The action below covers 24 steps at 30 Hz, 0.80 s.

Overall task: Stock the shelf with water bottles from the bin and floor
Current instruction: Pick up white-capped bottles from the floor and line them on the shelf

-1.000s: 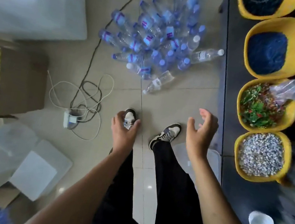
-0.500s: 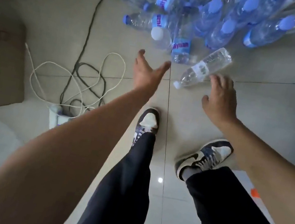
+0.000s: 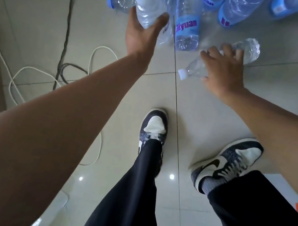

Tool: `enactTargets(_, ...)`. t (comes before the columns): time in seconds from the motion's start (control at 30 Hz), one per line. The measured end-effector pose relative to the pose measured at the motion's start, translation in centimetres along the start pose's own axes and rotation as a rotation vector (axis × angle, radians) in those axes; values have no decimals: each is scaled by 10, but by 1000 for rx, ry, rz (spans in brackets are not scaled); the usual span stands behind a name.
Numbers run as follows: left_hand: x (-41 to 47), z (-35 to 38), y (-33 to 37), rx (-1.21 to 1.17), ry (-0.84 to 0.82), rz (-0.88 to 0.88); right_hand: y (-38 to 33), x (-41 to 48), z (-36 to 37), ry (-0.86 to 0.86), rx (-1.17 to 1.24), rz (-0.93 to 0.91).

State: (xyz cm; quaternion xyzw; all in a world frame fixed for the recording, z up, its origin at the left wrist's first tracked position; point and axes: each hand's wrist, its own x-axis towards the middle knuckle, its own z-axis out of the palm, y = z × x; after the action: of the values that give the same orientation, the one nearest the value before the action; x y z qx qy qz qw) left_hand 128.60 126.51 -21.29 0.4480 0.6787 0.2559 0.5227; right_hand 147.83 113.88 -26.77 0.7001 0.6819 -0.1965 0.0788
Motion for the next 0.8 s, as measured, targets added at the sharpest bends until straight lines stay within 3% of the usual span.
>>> enactTargets(0.17,-37,-17,37,-4,-3,21,-5,-20,-49,184,337,341)
enactTargets(0.33,-100,-32,98,-36,-72,69,-14,-55,-137,448,1198,750)
enactTargets(0.5,-179,-50,189,-111,-126,18,-18,-118,-273,729,1628,602)
enactTargets(0.8,-289,-83,428,-132,-325,150,1,-239,-534,935,1668,472)
